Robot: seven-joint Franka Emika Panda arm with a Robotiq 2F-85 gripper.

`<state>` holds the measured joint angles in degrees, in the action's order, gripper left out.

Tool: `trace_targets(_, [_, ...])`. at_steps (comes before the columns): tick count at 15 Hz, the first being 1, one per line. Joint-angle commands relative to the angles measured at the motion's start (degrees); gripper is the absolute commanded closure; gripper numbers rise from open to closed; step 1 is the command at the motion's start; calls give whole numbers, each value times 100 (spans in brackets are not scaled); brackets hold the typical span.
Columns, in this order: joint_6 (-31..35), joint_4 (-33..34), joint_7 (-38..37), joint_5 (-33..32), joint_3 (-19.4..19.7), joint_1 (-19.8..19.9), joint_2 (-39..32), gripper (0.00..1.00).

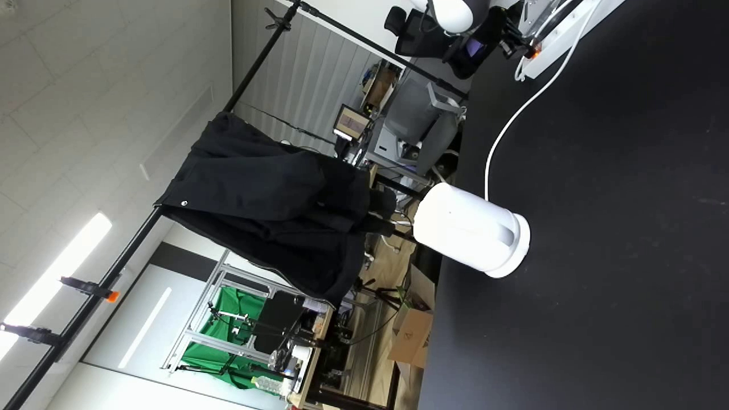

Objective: Press the power off button on the extension cord.

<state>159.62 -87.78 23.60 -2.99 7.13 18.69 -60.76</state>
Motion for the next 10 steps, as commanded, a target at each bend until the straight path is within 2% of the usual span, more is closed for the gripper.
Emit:
trace_targets(1, [-348, -273, -534, -90, 106, -21, -194, 100])
trace_targets(5, [-526, -323, -677, 56, -80, 95, -124, 100])
trace_targets(10, [-571, -370, -1125, 268, -56, 62, -97, 100])
